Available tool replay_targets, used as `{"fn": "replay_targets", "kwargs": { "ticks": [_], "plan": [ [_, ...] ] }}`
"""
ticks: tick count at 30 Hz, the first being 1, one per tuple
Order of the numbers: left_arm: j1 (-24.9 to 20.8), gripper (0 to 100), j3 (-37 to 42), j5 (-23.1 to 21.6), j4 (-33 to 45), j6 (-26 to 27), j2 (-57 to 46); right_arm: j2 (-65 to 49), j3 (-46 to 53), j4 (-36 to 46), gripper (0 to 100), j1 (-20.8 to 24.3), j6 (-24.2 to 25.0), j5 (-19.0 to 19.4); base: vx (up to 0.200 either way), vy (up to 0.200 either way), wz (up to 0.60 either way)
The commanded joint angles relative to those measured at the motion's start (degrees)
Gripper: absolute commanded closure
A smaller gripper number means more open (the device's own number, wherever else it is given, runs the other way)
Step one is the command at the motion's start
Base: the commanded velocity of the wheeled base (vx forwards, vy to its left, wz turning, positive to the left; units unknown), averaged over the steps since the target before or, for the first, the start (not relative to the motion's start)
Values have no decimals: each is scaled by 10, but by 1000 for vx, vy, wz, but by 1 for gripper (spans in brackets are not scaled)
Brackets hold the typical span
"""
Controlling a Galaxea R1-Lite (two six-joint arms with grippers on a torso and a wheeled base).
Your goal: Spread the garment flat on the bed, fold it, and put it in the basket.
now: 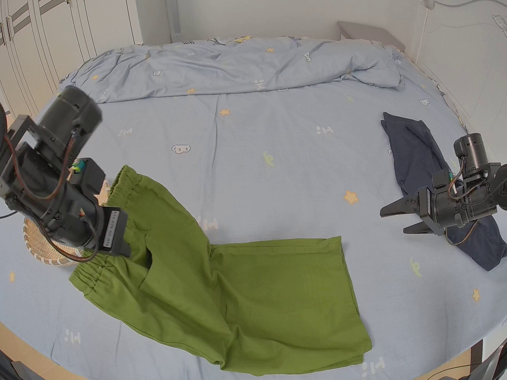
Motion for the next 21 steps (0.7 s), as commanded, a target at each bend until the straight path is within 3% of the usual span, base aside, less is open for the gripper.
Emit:
{"fn": "replay_targets", "kwargs": {
  "ticks": [1, 5, 7, 8, 10, 21],
  "plan": [
    [-101, 100, -62, 67, 6, -37, 77, 14, 0, -1, 0, -1, 0, 0, 0, 0, 0],
    [-152, 100, -95, 69, 6, -95, 105, 14, 0, -1, 0, 0, 0, -1, 0, 0, 0],
    [-152, 100, -95, 69, 6, -95, 105, 14, 0, -1, 0, 0, 0, -1, 0, 0, 0],
    [-195, 100, -95, 68, 6, -142, 117, 15, -1, -1, 0, -2, 0, -1, 0, 0, 0],
    [-226, 100, -106, 72, 6, -187, 133, 16, 0, -1, 0, -3, 0, -1, 0, 0, 0],
    [-280, 100, -211, 63, 4, -262, 151, 17, 1, -1, 0, 1, 1, -1, 0, 0, 0]
  ]
}}
